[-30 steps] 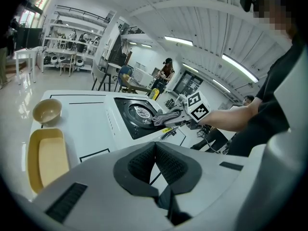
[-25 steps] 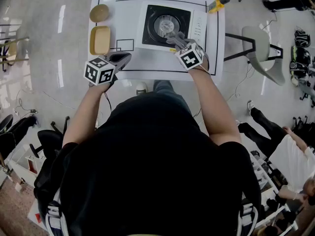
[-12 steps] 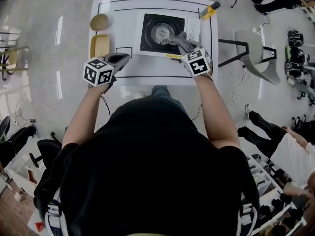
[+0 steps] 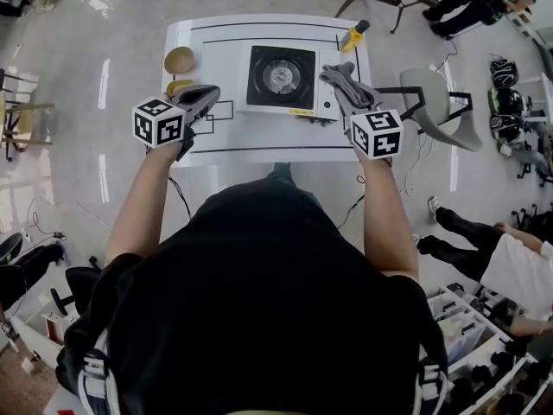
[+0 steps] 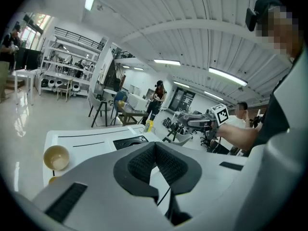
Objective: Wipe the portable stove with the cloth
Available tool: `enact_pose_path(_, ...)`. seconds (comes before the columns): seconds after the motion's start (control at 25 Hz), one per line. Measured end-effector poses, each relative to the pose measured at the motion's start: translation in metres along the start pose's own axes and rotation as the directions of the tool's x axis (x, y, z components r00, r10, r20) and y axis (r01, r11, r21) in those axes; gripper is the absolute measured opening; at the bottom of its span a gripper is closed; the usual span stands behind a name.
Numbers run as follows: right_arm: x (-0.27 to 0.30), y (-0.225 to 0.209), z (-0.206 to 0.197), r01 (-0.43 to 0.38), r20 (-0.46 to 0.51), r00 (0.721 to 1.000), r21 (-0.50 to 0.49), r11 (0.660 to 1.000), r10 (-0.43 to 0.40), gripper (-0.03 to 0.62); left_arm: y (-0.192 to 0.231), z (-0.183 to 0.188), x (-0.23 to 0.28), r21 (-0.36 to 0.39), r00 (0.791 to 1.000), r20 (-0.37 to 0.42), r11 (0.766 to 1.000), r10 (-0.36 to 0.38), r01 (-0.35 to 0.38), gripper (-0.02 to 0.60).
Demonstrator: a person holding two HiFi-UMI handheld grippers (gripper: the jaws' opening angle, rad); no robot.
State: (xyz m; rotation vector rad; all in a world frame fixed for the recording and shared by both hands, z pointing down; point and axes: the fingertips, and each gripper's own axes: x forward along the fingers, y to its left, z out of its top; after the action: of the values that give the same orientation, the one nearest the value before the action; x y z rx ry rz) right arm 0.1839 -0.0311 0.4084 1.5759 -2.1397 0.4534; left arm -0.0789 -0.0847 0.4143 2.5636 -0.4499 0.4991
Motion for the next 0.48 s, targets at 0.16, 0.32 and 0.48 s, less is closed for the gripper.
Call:
enact_pose_path(0.16, -0.039, 0.008, 0.027, 0.019, 0.089, 0.996, 0.026, 0.999, -0.021, 0.112, -0.012, 0.028, -0.025, 0.035, 0.998, 0.06, 0.999, 0.005, -0.007, 0.021)
enact_pose_path(0.32, -0.065, 0.007, 0.046, 0.039, 0.166, 0.985, 0.066, 0.997, -0.049, 0.112, -0.022, 0.047, -0.042, 0.085, 0.996, 0.092, 0.996, 0.009, -0.017, 0.021)
enact_pose_path(0.48, -0.091, 0.008, 0.055, 0.053, 0.219, 0.973, 0.112, 0.992, -0.077, 0.112, -0.034, 0.052, -0.058, 0.095, 0.993, 0.115, 0.995, -0.002, -0.009, 0.021)
